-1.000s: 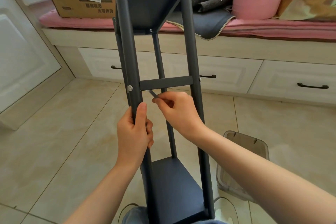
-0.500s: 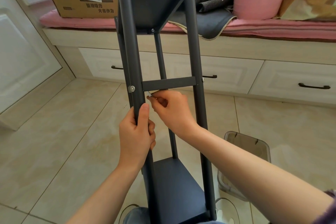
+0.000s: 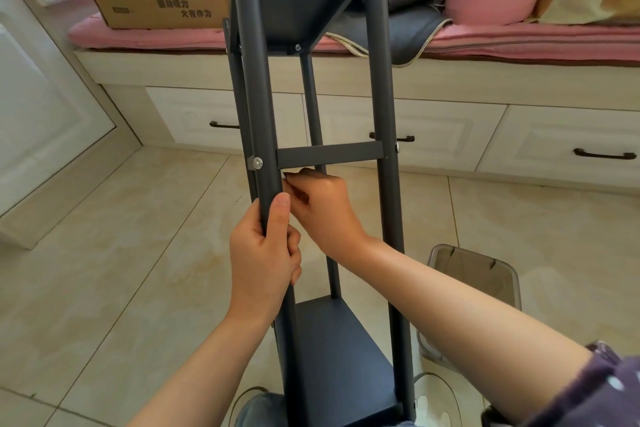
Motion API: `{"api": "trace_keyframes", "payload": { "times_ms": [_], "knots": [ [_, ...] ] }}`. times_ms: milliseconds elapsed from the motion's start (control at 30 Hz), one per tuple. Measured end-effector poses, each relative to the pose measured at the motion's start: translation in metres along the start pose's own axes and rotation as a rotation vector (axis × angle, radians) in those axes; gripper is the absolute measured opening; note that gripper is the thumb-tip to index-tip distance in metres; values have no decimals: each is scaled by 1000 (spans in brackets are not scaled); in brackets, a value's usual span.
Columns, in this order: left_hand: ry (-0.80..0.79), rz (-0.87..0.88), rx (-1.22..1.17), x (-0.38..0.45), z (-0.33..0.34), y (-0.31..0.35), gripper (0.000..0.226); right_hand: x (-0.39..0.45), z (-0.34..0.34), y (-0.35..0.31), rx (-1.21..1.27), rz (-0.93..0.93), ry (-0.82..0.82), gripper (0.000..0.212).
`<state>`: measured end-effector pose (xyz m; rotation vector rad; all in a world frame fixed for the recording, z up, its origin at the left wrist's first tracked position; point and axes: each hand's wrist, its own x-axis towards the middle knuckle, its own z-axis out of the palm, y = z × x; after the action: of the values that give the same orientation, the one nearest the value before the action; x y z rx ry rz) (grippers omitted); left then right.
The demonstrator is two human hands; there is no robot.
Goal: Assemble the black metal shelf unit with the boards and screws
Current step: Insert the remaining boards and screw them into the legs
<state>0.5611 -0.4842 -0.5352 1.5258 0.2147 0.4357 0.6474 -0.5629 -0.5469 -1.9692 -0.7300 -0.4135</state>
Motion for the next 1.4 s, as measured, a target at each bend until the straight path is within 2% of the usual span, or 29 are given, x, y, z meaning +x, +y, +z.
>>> {"api": "trace_keyframes", "payload": {
  "times_ms": [200, 333, 633, 700, 800, 933, 1033, 1267, 1400],
  "knots": [
    [-12, 15, 1, -1, 2, -1, 48, 3, 7, 8, -80, -69, 34, 9],
    [-13, 30, 6, 0, 4, -1, 53, 8, 14, 8, -102, -90, 76, 15],
    [-23, 24, 24, -1, 4, -1, 45, 13, 27, 21, -75, -111, 181, 13],
    [-24, 27, 17, -1, 3, 0, 45, 9, 23, 20, -83, -61, 113, 16],
    [-10, 14, 6, -1, 4, -1, 43, -6, 9, 18, -29, 121, -88, 22],
    [-16, 9, 8, -3, 4, -1, 38, -20, -19, 5, 77, 296, -223, 27],
    [-35, 5, 9, -5, 4, 3, 34, -21, -36, -8, 100, 366, -272, 27],
    [-35, 11, 22, -8, 5, 7, 31, -7, -57, -24, 40, 346, -317, 27],
    [-33, 2, 5, -8, 5, 8, 33, -2, -54, -25, 29, 332, -271, 26]
  ]
}}
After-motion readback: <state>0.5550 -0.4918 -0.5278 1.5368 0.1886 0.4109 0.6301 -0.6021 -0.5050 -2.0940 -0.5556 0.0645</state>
